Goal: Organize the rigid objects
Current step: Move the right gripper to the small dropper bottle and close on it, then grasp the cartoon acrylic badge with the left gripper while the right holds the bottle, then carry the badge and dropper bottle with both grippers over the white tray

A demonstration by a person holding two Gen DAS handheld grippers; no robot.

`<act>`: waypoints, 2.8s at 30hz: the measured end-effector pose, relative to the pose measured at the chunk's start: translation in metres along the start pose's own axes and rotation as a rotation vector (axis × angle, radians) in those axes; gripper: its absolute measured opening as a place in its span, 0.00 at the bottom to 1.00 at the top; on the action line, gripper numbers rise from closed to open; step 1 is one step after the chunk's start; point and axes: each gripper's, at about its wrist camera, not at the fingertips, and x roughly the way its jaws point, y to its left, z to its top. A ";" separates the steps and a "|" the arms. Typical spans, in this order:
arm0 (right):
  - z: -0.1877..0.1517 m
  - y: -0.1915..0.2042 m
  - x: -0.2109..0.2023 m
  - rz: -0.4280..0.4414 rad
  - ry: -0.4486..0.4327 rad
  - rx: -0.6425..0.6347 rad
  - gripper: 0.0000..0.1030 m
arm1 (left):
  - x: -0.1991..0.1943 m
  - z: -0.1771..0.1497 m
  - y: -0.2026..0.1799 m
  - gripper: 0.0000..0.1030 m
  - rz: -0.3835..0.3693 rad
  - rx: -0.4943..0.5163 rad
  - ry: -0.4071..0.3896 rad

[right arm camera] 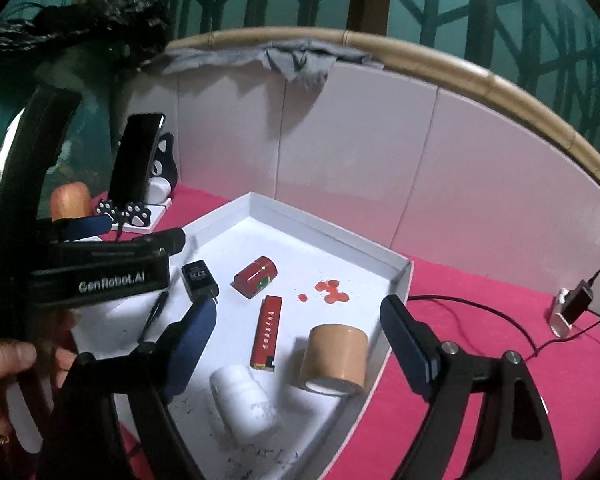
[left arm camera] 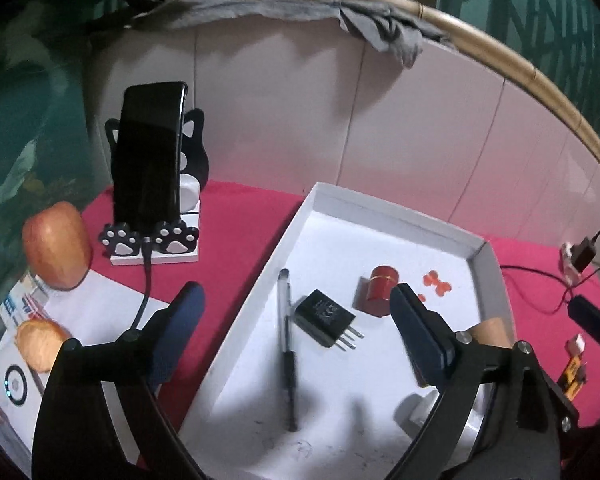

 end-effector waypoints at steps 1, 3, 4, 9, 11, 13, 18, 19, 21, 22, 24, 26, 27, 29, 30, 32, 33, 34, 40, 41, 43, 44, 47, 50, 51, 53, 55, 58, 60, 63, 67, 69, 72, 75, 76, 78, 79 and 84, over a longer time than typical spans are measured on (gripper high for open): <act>-0.001 -0.001 -0.003 0.004 0.000 0.006 0.82 | -0.002 0.000 -0.001 0.91 -0.002 -0.002 -0.003; -0.003 -0.003 -0.009 0.007 0.004 0.016 0.82 | -0.011 -0.003 -0.005 0.91 -0.003 0.001 -0.014; -0.004 -0.004 -0.013 0.010 -0.002 0.025 0.82 | -0.015 -0.004 -0.007 0.91 -0.009 -0.001 -0.019; -0.014 -0.028 -0.043 0.019 -0.040 0.100 0.82 | -0.054 -0.017 -0.020 0.91 -0.064 0.001 -0.080; -0.018 -0.042 -0.054 0.011 -0.054 0.134 0.82 | -0.064 -0.019 -0.029 0.91 -0.090 0.017 -0.089; -0.021 -0.059 -0.067 -0.001 -0.070 0.174 0.83 | -0.075 -0.019 -0.041 0.91 -0.132 0.032 -0.098; -0.032 -0.110 -0.102 -0.061 -0.120 0.266 0.86 | -0.098 -0.021 -0.073 0.91 -0.211 0.085 -0.129; -0.036 -0.121 -0.109 -0.077 -0.129 0.284 0.86 | -0.101 -0.022 -0.079 0.91 -0.226 0.097 -0.130; -0.044 -0.142 -0.122 -0.110 -0.143 0.317 0.86 | -0.107 -0.025 -0.096 0.91 -0.260 0.135 -0.129; -0.049 -0.152 -0.127 -0.126 -0.145 0.335 0.86 | -0.109 -0.027 -0.102 0.91 -0.269 0.146 -0.128; -0.063 -0.171 -0.135 -0.150 -0.136 0.382 0.86 | -0.110 -0.034 -0.120 0.91 -0.297 0.180 -0.116; -0.082 -0.185 -0.133 -0.154 -0.093 0.420 0.86 | -0.106 -0.042 -0.137 0.91 -0.318 0.223 -0.091; -0.089 -0.188 -0.130 -0.153 -0.071 0.426 0.86 | -0.103 -0.048 -0.146 0.91 -0.323 0.250 -0.075; -0.108 -0.190 -0.122 -0.146 -0.011 0.426 0.86 | -0.095 -0.059 -0.161 0.91 -0.335 0.289 -0.037; -0.119 -0.188 -0.116 -0.128 0.030 0.406 0.86 | -0.090 -0.066 -0.170 0.91 -0.354 0.312 -0.008; -0.135 -0.178 -0.104 -0.089 0.099 0.354 0.86 | -0.080 -0.079 -0.185 0.91 -0.371 0.355 0.043; -0.143 -0.169 -0.098 -0.079 0.126 0.316 0.86 | -0.076 -0.085 -0.192 0.91 -0.375 0.374 0.063; -0.149 -0.160 -0.092 -0.074 0.151 0.272 0.86 | -0.072 -0.089 -0.198 0.92 -0.378 0.389 0.079; -0.166 -0.140 -0.059 -0.069 0.242 0.196 0.85 | -0.056 -0.111 -0.215 0.92 -0.368 0.471 0.146; -0.166 -0.139 -0.054 -0.064 0.253 0.195 0.85 | -0.056 -0.114 -0.216 0.92 -0.360 0.483 0.150; -0.166 -0.137 -0.049 -0.046 0.274 0.185 0.81 | -0.052 -0.117 -0.216 0.91 -0.347 0.494 0.161; -0.168 -0.137 -0.049 -0.044 0.279 0.181 0.74 | -0.050 -0.117 -0.216 0.92 -0.346 0.493 0.169; -0.171 -0.140 -0.054 -0.043 0.279 0.190 0.61 | -0.045 -0.121 -0.219 0.91 -0.347 0.516 0.189; -0.175 -0.148 -0.062 -0.056 0.274 0.209 0.61 | -0.042 -0.133 -0.231 0.91 -0.373 0.565 0.218; -0.177 -0.155 -0.064 -0.062 0.271 0.222 0.61 | -0.041 -0.138 -0.236 0.92 -0.388 0.584 0.231; -0.183 -0.168 -0.069 -0.070 0.271 0.272 0.61 | -0.039 -0.146 -0.247 0.91 -0.415 0.615 0.250; -0.189 -0.184 -0.075 -0.056 0.264 0.342 0.61 | -0.036 -0.152 -0.259 0.91 -0.425 0.650 0.255; -0.192 -0.193 -0.079 -0.043 0.251 0.389 0.61 | -0.025 -0.158 -0.273 0.91 -0.420 0.690 0.267; -0.191 -0.193 -0.079 -0.044 0.253 0.385 0.61 | -0.018 -0.159 -0.276 0.83 -0.429 0.683 0.285; -0.191 -0.191 -0.078 -0.041 0.254 0.380 0.61 | -0.016 -0.159 -0.272 0.67 -0.457 0.660 0.283; -0.193 -0.193 -0.080 -0.033 0.251 0.390 0.61 | -0.020 -0.158 -0.268 0.28 -0.468 0.661 0.259; -0.193 -0.193 -0.080 -0.034 0.248 0.390 0.61 | -0.021 -0.159 -0.263 0.28 -0.479 0.639 0.256; -0.192 -0.192 -0.081 -0.041 0.240 0.384 0.61 | -0.027 -0.160 -0.257 0.28 -0.490 0.622 0.243; -0.191 -0.191 -0.087 -0.067 0.207 0.380 0.61 | -0.039 -0.158 -0.256 0.28 -0.505 0.613 0.217; -0.190 -0.191 -0.091 -0.072 0.195 0.383 0.61 | -0.045 -0.155 -0.256 0.28 -0.508 0.612 0.202; -0.190 -0.191 -0.097 -0.071 0.175 0.394 0.61 | -0.058 -0.149 -0.254 0.28 -0.513 0.605 0.166; -0.189 -0.191 -0.101 -0.071 0.165 0.397 0.61 | -0.063 -0.147 -0.254 0.28 -0.513 0.602 0.151; -0.175 -0.190 -0.122 -0.077 0.105 0.397 0.61 | -0.086 -0.133 -0.249 0.28 -0.518 0.567 0.084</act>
